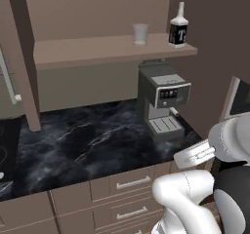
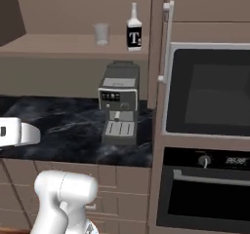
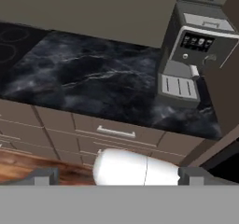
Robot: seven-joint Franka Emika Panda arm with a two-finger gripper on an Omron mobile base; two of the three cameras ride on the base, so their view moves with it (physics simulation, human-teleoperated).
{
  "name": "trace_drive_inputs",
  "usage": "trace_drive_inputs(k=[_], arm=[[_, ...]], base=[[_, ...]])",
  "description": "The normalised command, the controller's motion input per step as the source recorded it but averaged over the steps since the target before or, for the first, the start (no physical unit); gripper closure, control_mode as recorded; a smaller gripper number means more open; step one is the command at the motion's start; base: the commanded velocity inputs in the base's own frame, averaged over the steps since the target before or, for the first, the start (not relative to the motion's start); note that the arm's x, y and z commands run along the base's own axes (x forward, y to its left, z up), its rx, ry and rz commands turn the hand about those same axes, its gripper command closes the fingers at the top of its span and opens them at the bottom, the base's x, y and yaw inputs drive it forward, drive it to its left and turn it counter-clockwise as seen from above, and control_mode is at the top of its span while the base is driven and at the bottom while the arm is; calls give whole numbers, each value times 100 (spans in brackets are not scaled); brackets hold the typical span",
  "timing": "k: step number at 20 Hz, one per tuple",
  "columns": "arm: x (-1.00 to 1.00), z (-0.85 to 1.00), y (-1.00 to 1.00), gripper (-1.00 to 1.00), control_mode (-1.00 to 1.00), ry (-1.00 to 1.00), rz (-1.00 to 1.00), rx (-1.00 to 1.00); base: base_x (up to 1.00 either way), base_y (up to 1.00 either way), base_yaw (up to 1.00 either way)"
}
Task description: There is a bowl on the dining counter. Grab a lemon wedge from the fridge and place it in the bowl. Then get the liquor bottle and glass cup from the cabinet and place them next to the bowl.
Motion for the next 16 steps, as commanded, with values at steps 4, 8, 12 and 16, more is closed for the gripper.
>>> trace_drive_inputs(k=[4,8,12,16], arm=[[0,0,0,-100,100,0,0,0],[0,0,0,-100,100,0,0,0],[0,0,0,-100,100,0,0,0],[10,0,5,-100,-100,-7,-1,0]], base=[[64,38,-13],[71,40,-14],[76,38,-12],[51,24,-7]])
